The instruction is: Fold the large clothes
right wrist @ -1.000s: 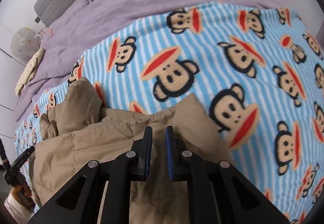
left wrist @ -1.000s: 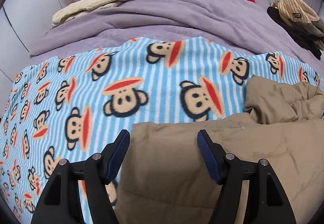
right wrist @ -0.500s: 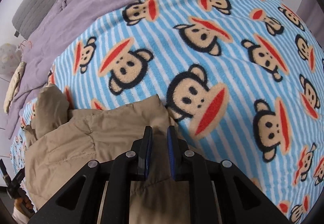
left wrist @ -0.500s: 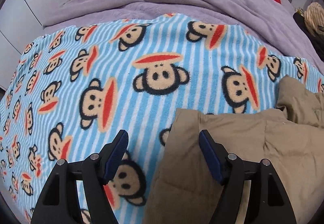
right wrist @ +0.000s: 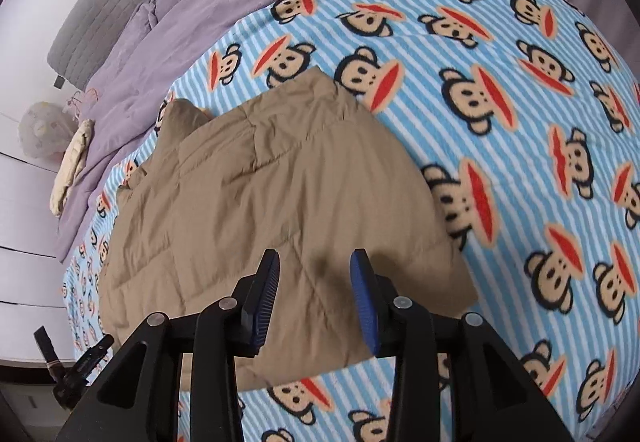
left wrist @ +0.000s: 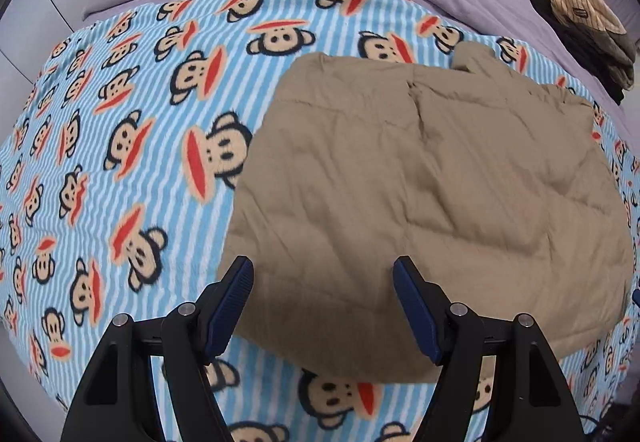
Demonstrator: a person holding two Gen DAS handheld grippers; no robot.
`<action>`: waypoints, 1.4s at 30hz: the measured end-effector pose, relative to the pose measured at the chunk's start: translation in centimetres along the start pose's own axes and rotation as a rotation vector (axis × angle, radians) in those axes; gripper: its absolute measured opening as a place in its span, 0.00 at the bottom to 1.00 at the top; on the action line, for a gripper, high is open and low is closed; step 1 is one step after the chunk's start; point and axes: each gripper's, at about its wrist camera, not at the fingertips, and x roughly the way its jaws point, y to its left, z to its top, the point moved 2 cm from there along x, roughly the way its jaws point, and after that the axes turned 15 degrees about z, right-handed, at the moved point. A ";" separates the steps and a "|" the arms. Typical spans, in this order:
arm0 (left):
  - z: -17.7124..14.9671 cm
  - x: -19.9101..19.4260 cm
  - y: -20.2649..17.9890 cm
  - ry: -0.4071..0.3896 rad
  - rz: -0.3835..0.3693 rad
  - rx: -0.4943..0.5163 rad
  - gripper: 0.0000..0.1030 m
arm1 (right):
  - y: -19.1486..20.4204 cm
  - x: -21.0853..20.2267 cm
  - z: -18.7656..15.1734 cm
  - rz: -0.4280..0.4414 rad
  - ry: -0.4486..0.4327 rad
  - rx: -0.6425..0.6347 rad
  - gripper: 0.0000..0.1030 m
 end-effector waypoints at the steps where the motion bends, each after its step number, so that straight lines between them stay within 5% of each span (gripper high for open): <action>1: -0.6 -0.3 -0.2 -0.003 -0.002 0.002 0.72 | -0.1 -0.3 -0.7 0.009 0.007 0.010 0.48; 2: -1.2 -0.6 -0.3 -0.008 -0.005 0.002 0.72 | -0.1 -0.5 -1.4 0.019 0.010 0.017 0.55; 4: -2.2 -1.2 -0.4 -0.022 -0.015 0.000 0.96 | -0.1 -0.7 -2.4 0.030 0.014 0.023 0.58; 5: -2.6 -1.4 -0.4 -0.031 -0.014 -0.002 0.99 | -0.1 -0.6 -2.7 0.035 0.017 0.023 0.59; 12: -4.4 -2.1 -0.4 -0.024 -0.016 -0.003 0.99 | -0.2 -0.4 -5.1 0.082 0.043 0.031 0.76; 19: -5.9 -1.3 -0.6 0.017 -0.021 -0.026 0.99 | -1.0 0.4 -7.1 0.156 0.070 0.073 0.82; 23: -6.6 -1.2 -1.0 0.027 -0.023 -0.018 0.99 | -1.6 1.2 -8.0 0.217 0.075 0.119 1.00; 34: -7.6 -0.3 -1.1 0.056 -0.031 -0.036 0.99 | -3.5 3.6 -9.9 0.318 0.151 0.258 1.00; 38: -8.2 0.2 -1.2 0.094 -0.198 -0.066 0.99 | -3.5 4.1 -10.2 0.331 0.165 0.270 1.00; 42: -8.1 1.2 0.8 0.130 -0.410 -0.265 0.99 | -3.3 4.9 -10.4 0.372 0.170 0.285 1.00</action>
